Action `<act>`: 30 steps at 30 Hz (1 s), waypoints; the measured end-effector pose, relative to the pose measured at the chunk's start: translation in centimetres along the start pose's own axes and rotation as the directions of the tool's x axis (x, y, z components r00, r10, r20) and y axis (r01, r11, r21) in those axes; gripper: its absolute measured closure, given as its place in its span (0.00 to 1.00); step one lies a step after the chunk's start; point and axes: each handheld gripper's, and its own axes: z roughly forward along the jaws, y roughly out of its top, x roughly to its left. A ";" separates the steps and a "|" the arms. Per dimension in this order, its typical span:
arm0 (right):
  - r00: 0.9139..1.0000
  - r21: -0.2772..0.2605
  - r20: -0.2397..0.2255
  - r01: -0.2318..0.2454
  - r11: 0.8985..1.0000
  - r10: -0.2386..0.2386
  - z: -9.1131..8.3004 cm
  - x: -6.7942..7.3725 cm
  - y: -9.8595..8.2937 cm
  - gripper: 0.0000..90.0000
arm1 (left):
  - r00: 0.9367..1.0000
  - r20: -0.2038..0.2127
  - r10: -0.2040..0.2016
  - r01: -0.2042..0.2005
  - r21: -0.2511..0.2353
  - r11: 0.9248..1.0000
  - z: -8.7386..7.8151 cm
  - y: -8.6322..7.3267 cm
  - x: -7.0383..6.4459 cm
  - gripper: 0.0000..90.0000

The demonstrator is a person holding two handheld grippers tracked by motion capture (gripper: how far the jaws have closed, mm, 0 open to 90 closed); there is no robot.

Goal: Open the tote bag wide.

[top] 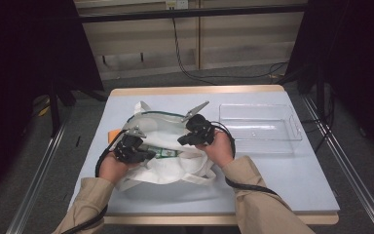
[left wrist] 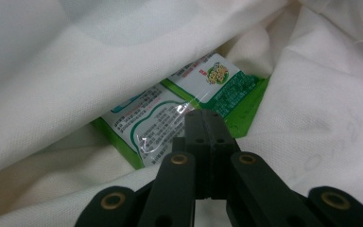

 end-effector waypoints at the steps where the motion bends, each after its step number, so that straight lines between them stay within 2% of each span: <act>1: 1.000 0.009 0.006 -0.008 1.000 0.008 0.1 -0.2 0.0 1.00 | 1.000 -0.002 -0.014 0.014 -0.006 1.000 0.1 -0.1 -0.1 1.00; 2: 1.000 0.020 0.014 -0.022 1.000 0.022 0.2 -0.3 0.0 1.00 | 1.000 -0.003 -0.025 0.025 -0.014 1.000 0.2 -0.1 -0.2 1.00; 4: 0.999 0.021 0.020 -0.032 0.999 0.032 0.4 -0.5 -0.1 1.00 | 1.000 0.000 -0.006 0.006 0.008 1.000 0.2 -0.2 -0.2 1.00; 9: 0.996 0.035 0.051 -0.079 0.996 0.077 0.8 -1.5 -0.5 1.00 | 1.000 0.009 -0.021 0.021 0.014 1.000 0.3 -0.5 -0.1 1.00; 10: 0.995 0.031 0.056 -0.090 0.995 0.088 0.8 -1.6 -0.6 1.00 | 1.000 0.015 0.014 -0.014 0.046 0.999 0.2 -0.6 0.2 1.00; 12: 0.993 0.027 0.064 -0.100 0.995 0.099 0.9 -1.9 -0.7 1.00 | 0.999 0.009 -0.035 0.035 0.021 0.999 0.4 -0.8 -0.1 1.00; 13: 0.992 0.026 0.065 -0.105 0.994 0.103 1.0 -2.0 -0.7 1.00 | 1.000 0.012 -0.025 0.025 0.029 0.999 0.4 -0.9 -0.1 1.00; 14: 0.992 0.027 0.065 -0.106 0.994 0.104 1.0 -2.0 -0.8 1.00 | 0.999 0.017 -0.027 0.027 0.033 0.999 0.4 -0.9 -0.1 1.00; 16: 0.993 0.022 0.063 -0.104 0.994 0.102 1.0 -2.2 -0.8 1.00 | 1.000 0.021 -0.001 0.000 0.054 0.999 0.2 -1.0 0.1 1.00; 17: 0.993 0.019 0.059 -0.107 0.994 0.106 1.0 -2.2 -0.8 1.00 | 0.999 0.017 -0.027 0.026 0.034 0.999 0.4 -1.1 -0.1 1.00; 18: 0.992 0.018 0.061 -0.112 0.994 0.111 1.0 -2.2 -0.8 1.00 | 0.999 0.018 -0.031 0.031 0.033 0.999 0.3 -1.2 -0.1 1.00; 22: 0.992 0.014 0.061 -0.113 0.994 0.112 1.1 -2.3 -0.9 1.00 | 0.999 0.022 -0.028 0.027 0.043 0.999 0.2 -1.5 -0.1 1.00; 24: 0.991 0.015 0.065 -0.115 0.993 0.113 1.1 -2.3 -0.9 1.00 | 1.000 0.024 -0.009 0.008 0.061 0.998 0.1 -1.7 0.1 1.00; 26: 0.991 0.016 0.064 -0.119 0.993 0.118 1.1 -2.3 -0.9 1.00 | 0.999 0.019 -0.031 0.030 0.051 0.998 0.1 -1.9 -0.1 1.00; 28: 0.991 0.015 0.063 -0.115 0.993 0.114 1.2 -2.4 -1.0 1.00 | 1.000 0.027 0.006 -0.008 0.077 0.997 0.0 -2.1 0.1 1.00; 30: 0.990 0.020 0.067 -0.122 0.992 0.120 1.2 -2.4 -1.0 1.00 | 1.000 0.024 0.008 -0.010 0.082 0.997 0.0 -2.2 0.1 1.00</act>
